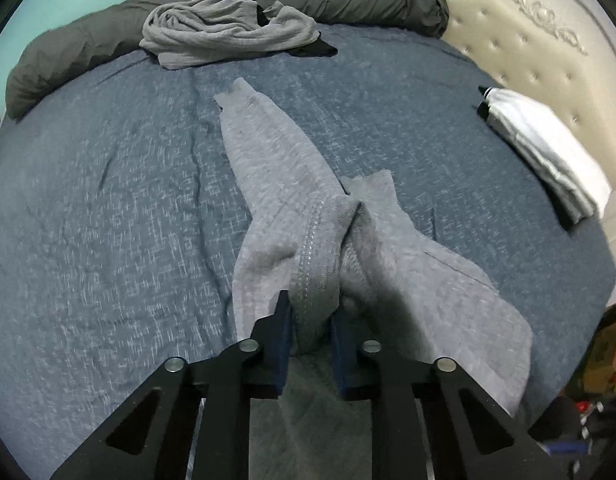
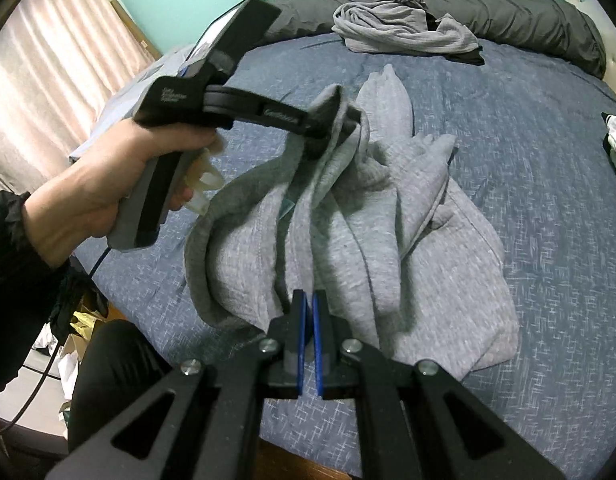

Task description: Fold clothes

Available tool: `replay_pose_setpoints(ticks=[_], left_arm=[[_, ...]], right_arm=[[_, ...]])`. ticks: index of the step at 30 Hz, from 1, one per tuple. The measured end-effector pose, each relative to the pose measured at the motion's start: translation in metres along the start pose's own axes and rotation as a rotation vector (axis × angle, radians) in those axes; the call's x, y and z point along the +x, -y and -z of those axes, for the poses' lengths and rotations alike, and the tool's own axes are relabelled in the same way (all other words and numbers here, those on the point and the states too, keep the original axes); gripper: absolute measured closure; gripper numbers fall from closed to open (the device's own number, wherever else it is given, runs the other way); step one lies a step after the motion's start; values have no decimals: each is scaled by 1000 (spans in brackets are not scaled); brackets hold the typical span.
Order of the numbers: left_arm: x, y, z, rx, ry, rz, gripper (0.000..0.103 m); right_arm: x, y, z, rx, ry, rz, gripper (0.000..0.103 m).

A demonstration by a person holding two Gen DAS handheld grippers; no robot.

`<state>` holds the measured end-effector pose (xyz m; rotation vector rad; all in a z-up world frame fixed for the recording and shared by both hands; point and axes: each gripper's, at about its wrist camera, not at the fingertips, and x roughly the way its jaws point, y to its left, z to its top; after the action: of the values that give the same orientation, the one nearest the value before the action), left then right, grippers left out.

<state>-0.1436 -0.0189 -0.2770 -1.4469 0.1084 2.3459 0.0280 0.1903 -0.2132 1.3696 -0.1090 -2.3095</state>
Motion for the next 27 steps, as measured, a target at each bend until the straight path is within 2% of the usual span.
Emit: replay_pose_setpoints(ticks=[7, 11, 17, 21, 27], left_arm=[[-49, -22, 28, 10, 56, 35, 90], [-77, -27, 44, 41, 79, 24, 90], [-98, -33, 57, 53, 93, 4, 90], [-104, -34, 62, 54, 99, -4, 90], [-114, -31, 65, 67, 113, -17, 90]], right_arm=[[2, 7, 1, 24, -7, 32, 100], [9, 11, 2, 27, -22, 58, 99], [15, 10, 0, 66, -49, 11, 98], [22, 2, -1, 49, -67, -13, 87], [30, -1, -6, 63, -66, -35, 82]])
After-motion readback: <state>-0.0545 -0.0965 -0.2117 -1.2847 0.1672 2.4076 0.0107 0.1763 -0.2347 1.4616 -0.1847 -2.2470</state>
